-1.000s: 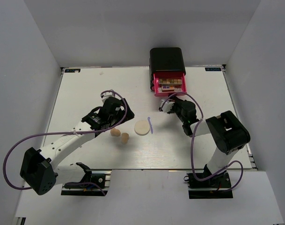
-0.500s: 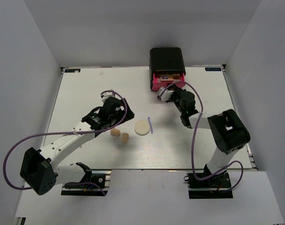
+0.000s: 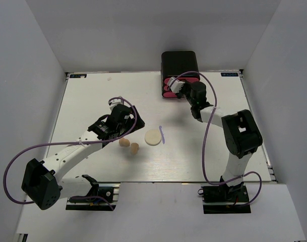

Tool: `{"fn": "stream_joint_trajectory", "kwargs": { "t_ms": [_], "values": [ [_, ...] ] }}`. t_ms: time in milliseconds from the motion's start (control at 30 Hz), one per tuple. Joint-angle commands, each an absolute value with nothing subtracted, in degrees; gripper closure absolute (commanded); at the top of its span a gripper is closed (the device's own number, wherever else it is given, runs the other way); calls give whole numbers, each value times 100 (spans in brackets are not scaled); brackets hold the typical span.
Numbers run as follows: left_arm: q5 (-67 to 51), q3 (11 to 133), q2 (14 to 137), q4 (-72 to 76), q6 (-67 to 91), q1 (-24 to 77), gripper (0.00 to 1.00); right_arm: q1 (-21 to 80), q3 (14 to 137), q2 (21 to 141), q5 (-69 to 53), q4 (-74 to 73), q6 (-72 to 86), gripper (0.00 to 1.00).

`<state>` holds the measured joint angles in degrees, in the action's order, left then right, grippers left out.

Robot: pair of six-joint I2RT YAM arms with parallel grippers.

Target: Organize the makeup

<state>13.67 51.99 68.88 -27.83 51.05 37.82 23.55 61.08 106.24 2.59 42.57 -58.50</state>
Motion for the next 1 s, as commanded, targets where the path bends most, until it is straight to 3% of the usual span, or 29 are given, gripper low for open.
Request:
{"fn": "stream_joint_trajectory", "kwargs": {
  "t_ms": [0,700,967],
  "values": [
    [1406,5265,6724,-2769,5098,3753,2,2320,6354,10661,-184,3578,-5564,100],
    [1353,5273,6794,-2725,5089,3753,2,2039,7628,10960,-913,1469,-5291,100],
    [1354,5247,6750,-2707,5089,3753,2,1925,7049,10179,-1881,870,-5072,100]
  ]
}}
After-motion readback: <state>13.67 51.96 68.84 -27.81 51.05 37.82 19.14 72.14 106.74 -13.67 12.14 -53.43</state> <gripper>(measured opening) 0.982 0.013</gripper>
